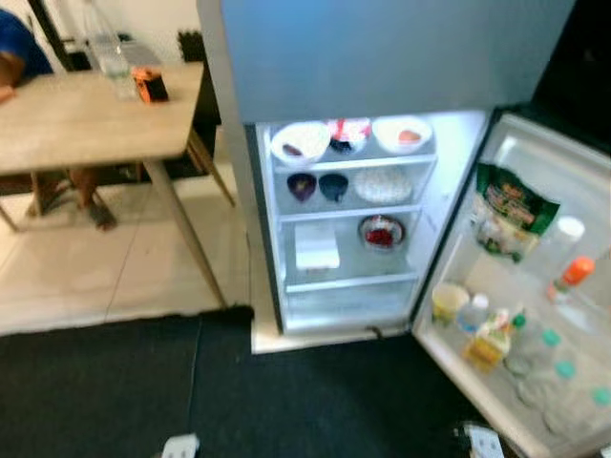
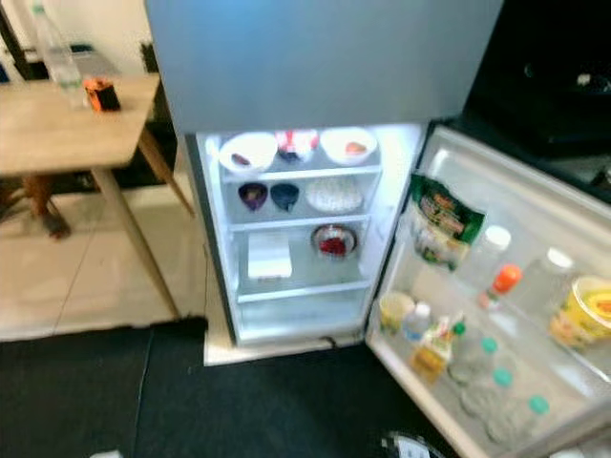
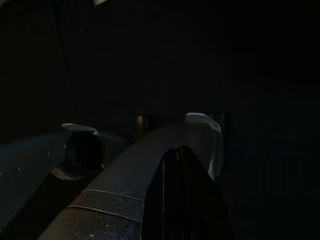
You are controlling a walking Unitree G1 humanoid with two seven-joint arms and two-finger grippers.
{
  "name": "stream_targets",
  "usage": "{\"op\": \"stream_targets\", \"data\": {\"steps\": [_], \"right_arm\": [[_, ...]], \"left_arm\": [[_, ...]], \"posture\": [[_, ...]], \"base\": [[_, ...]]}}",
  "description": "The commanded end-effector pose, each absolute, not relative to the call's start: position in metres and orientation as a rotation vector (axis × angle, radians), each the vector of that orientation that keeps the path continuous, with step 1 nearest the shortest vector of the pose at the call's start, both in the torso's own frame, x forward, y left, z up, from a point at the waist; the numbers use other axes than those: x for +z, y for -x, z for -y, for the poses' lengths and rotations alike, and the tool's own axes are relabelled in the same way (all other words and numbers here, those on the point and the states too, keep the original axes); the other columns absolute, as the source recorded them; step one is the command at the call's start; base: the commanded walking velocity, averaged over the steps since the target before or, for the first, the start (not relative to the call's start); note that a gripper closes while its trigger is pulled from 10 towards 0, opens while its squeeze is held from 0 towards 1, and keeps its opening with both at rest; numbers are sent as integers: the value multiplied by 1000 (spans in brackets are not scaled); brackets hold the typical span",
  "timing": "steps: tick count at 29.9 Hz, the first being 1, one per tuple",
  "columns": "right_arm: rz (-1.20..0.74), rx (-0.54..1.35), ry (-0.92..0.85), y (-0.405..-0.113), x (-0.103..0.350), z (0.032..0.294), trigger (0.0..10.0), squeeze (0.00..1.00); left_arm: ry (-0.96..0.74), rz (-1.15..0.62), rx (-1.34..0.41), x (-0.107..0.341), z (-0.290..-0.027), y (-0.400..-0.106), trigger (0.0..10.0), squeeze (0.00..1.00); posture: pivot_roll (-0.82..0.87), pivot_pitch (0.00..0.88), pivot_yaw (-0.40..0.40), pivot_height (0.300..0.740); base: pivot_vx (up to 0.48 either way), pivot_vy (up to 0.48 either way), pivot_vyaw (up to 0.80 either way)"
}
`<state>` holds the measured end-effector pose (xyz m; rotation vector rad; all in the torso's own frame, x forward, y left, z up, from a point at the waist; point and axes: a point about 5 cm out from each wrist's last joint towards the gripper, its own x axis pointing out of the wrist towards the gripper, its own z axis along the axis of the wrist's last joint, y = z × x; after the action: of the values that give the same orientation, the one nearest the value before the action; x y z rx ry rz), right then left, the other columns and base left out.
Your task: Restocking fridge
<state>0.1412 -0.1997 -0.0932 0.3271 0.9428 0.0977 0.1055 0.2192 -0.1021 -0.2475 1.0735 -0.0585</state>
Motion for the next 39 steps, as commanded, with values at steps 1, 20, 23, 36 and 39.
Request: {"op": "stream_targets", "data": {"steps": [1,20,23,36,39], "right_arm": [[-962,87,-346,-136,-96,197,10000,0],[-989,108,-334,-134,-97,194,10000,0],[-989,112,-336,-134,-97,193,10000,0],[-984,120,-333,-136,-97,192,10000,0],[-986,122,-333,-135,-97,192,10000,0]], "left_arm": [[226,-1133,-68,-105,-221,-94,10000,0],[181,-1115,-77,-105,-220,-96,10000,0],[167,-1113,-77,-105,-221,-96,10000,0],[162,-1112,-84,-104,-222,-97,10000,0],[163,-1112,-86,-104,-222,-97,10000,0]], "posture": [[-65,65,-7,740],[-66,67,-7,740],[-64,68,-6,740],[-65,66,-7,740],[-65,66,-7,740]], "base": [[0,0,0],[0,0,-705],[0,0,-788],[0,0,-788],[0,0,-788]]}}
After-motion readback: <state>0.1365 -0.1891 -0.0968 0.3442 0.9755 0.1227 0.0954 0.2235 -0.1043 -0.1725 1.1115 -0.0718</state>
